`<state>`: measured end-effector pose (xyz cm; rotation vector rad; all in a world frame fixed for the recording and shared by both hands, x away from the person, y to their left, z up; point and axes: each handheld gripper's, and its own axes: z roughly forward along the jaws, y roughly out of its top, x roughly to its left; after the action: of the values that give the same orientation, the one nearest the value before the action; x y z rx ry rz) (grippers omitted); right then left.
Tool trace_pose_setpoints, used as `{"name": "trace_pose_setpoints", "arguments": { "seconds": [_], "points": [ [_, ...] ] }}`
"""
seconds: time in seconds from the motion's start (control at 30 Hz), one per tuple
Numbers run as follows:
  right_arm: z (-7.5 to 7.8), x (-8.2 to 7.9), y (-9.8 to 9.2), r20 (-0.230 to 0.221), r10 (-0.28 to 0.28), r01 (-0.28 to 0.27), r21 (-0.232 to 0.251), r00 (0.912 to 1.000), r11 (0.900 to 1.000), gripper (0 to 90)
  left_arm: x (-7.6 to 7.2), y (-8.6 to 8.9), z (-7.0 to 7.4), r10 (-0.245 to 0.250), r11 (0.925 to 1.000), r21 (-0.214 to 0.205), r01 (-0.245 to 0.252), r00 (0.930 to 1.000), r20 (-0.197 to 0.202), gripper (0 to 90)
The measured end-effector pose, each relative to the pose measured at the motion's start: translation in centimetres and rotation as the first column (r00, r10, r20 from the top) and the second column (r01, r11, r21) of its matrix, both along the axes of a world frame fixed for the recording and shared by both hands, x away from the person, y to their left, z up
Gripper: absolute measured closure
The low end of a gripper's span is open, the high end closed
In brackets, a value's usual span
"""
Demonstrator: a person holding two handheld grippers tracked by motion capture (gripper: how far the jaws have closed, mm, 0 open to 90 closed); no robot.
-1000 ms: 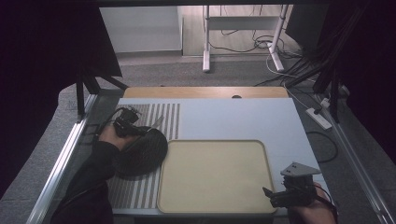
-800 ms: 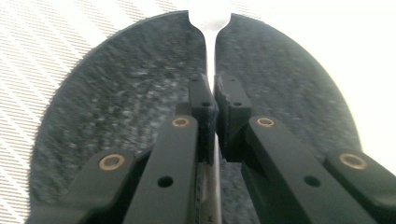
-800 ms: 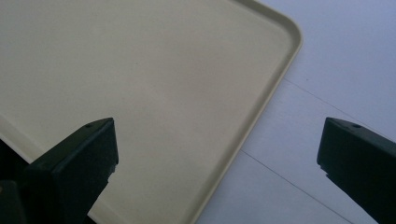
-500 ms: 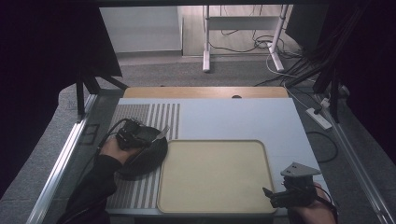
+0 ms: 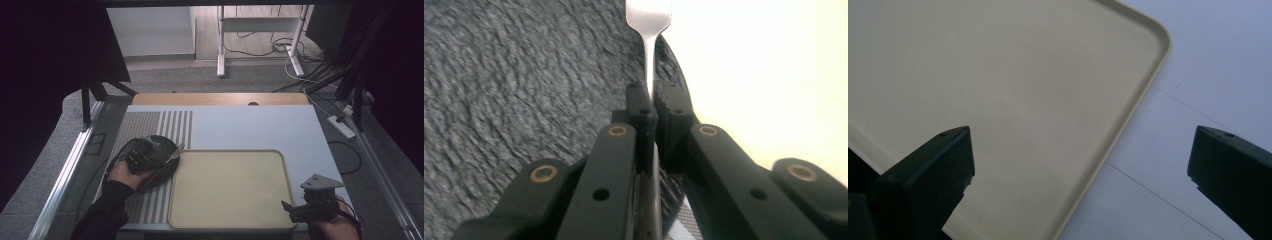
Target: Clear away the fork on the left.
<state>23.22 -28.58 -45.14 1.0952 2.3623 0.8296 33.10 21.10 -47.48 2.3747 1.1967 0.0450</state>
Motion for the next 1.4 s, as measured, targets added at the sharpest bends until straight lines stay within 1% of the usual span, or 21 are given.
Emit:
{"name": "trace_pose_setpoints", "arguments": {
  "seconds": [0.03, 0.13, 0.33, 0.37, 0.4, 0.47, 0.57, 0.67, 0.97, 1.1, 1.2, 1.33, 1.4],
  "points": [
    [0.0, 0.0, 0.0, 0.000, 0.000, 0.000, 0.000, 1.0000, 1.0000, 0.0, -0.2, -0.2, 0.1, -0.002, 1.0000, 0.002, 0.002, 1.0000, 0.005, 85.7],
    [0.0, 0.0, 0.0, 0.001, 0.000, 0.000, 0.000, 1.0000, 1.0000, 0.0, -0.7, -0.7, 0.1, -0.003, 0.9998, -0.017, 0.003, 1.0000, 0.004, 85.7],
    [0.0, 0.0, 0.0, 0.002, 0.001, -0.001, 0.001, 1.0000, 1.0000, 0.0, -1.4, -2.5, -0.2, -0.015, 0.9996, -0.026, 0.014, 0.9997, -0.017, 85.7],
    [0.0, 0.0, 0.0, 0.002, 0.002, -0.002, 0.000, 1.0000, 1.0000, 0.0, -1.6, -3.1, -0.3, -0.020, 0.9993, -0.032, 0.019, 0.9996, -0.021, 85.7],
    [0.0, 0.0, 0.0, 0.002, 0.002, -0.002, 0.000, 1.0000, 1.0000, 0.0, -1.6, -3.1, -0.3, -0.020, 0.9993, -0.032, 0.019, 0.9996, -0.021, 85.6],
    [0.0, 0.0, 0.0, 0.002, 0.003, -0.003, 0.000, 1.0000, 1.0000, 0.0, -1.7, -3.8, -0.4, -0.032, 0.9987, -0.040, 0.031, 0.9991, -0.029, 85.7],
    [0.0, 0.0, 0.0, 0.003, 0.005, -0.005, -0.001, 1.0000, 1.0000, 0.0, -1.7, -4.6, -0.5, -0.033, 0.9985, -0.044, 0.032, 0.9990, -0.029, 85.7],
    [0.0, 0.0, 0.0, 0.001, 0.006, -0.006, -0.002, 1.0000, 1.0000, 0.0, -1.8, -5.4, -0.7, -0.036, 0.9981, -0.051, 0.034, 0.9986, -0.039, 85.7],
    [0.0, 0.0, 0.1, 0.000, 0.010, -0.010, -0.008, 0.9999, 0.9999, 0.0, -2.1, -8.6, -1.4, -0.058, 0.9972, -0.050, 0.055, 0.9969, -0.054, 85.6],
    [0.0, -0.1, 0.1, 0.000, 0.012, -0.012, -0.008, 0.9999, 0.9999, 0.0, -2.2, -9.5, -1.7, -0.055, 0.9976, -0.045, 0.053, 0.9968, -0.057, 85.6],
    [0.0, -0.1, 0.1, -0.003, 0.018, -0.018, -0.008, 0.9998, 0.9998, 0.0, -2.4, -9.9, -2.1, -0.053, 0.9974, -0.052, 0.050, 0.9969, -0.058, 85.6],
    [-0.1, -0.1, 0.1, -0.004, 0.023, -0.023, -0.013, 0.9997, 0.9996, 0.0, -2.5, -10.7, -2.9, -0.058, 0.9978, -0.038, 0.055, 0.9956, -0.074, 85.5],
    [-0.1, -0.1, 0.1, -0.005, 0.025, -0.025, -0.013, 0.9997, 0.9996, 0.0, -2.5, -11.0, -3.4, -0.060, 0.9980, -0.021, 0.059, 0.9952, -0.078, 85.3]
  ]
}}
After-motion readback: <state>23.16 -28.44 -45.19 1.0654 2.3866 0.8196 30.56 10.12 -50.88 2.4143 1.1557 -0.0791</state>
